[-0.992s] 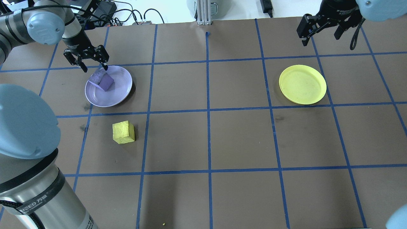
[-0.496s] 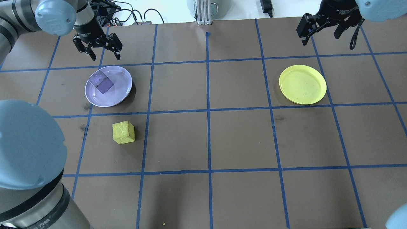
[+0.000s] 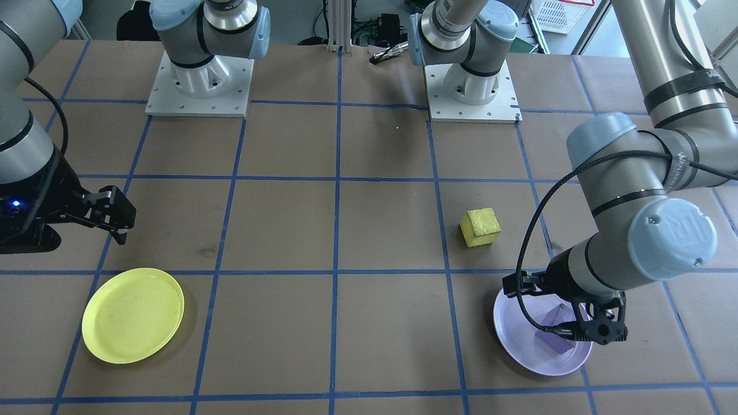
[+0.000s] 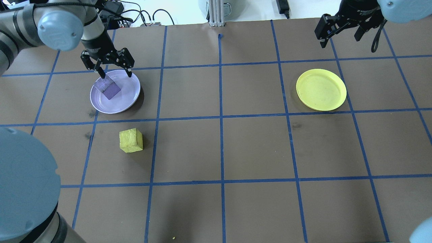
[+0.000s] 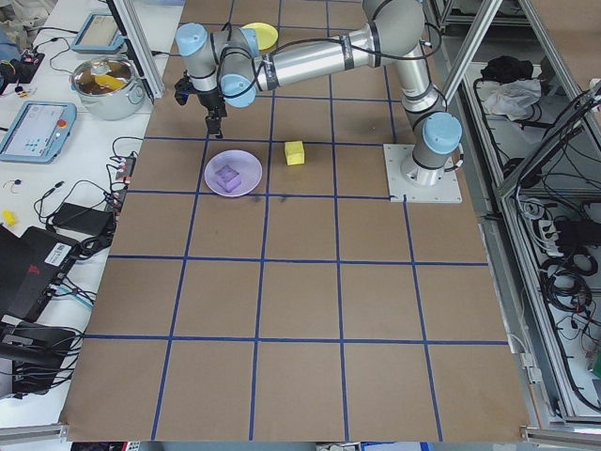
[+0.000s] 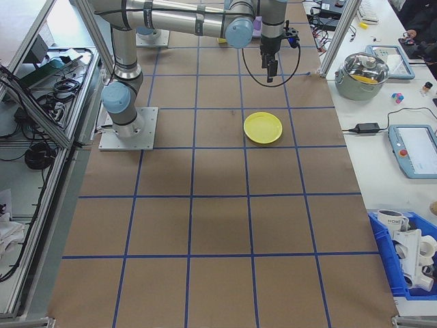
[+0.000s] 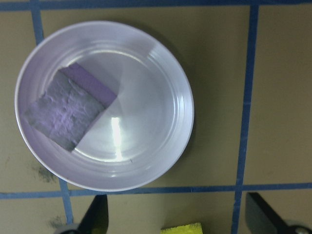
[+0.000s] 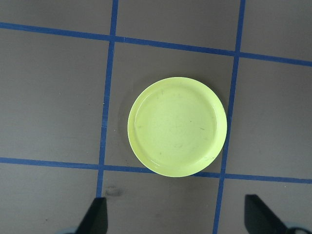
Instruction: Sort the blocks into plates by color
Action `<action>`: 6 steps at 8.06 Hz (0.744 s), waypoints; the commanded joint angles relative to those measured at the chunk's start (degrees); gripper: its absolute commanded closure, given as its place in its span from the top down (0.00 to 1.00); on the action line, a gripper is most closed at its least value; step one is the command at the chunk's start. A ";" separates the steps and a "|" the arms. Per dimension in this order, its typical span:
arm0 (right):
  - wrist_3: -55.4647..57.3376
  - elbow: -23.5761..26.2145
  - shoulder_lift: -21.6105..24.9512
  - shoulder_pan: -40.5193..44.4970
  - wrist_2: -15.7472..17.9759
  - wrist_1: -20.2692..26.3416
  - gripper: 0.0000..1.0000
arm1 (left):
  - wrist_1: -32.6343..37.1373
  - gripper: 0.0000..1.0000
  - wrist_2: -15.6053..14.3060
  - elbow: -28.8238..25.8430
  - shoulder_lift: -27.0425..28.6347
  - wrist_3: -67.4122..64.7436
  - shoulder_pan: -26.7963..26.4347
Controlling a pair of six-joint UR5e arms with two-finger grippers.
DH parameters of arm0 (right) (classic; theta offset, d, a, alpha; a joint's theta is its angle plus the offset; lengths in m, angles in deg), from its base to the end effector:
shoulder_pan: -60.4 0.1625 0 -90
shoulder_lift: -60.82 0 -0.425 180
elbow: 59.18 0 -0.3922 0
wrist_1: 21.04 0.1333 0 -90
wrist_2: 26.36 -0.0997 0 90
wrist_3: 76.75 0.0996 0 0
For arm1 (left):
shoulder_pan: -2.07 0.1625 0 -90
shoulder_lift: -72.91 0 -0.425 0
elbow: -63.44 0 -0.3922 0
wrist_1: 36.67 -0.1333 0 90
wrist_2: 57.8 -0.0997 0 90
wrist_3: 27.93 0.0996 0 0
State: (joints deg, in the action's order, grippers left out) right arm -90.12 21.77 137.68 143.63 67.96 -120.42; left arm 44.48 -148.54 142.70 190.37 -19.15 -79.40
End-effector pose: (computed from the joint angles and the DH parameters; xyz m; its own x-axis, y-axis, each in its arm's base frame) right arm 0.0546 -0.6069 0.4587 -0.9897 -0.1076 0.0943 -0.1146 0.9908 -0.0724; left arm -0.0331 -0.6690 0.3145 -1.0000 0.0047 0.0083 0.0058 0.9905 0.1373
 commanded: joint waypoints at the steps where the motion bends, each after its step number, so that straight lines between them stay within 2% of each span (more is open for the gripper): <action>1: 0.00 0.00 -0.04 0.00 0.07 0.06 1.00 | -10.00 1.00 0.03 18.31 -6.52 -6.10 1.39; 2: 0.00 0.00 -0.04 0.00 0.16 0.06 1.00 | -14.06 1.00 0.04 23.78 -8.73 -8.93 1.57; 3: 0.00 0.00 -0.04 0.00 0.42 0.06 1.00 | -14.27 1.00 0.12 26.35 -10.14 -11.30 1.57; 5: 0.00 0.00 -0.04 0.00 0.25 0.32 1.00 | -13.57 1.00 0.91 27.86 -10.59 -15.44 1.57; 6: 0.00 0.00 -0.04 0.00 0.08 0.33 1.00 | -13.40 1.00 2.74 29.35 -10.77 -15.89 1.57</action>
State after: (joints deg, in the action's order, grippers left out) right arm -90.11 21.77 137.64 143.63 68.27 -120.18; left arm 30.94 -147.94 169.53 180.15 -32.73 -77.85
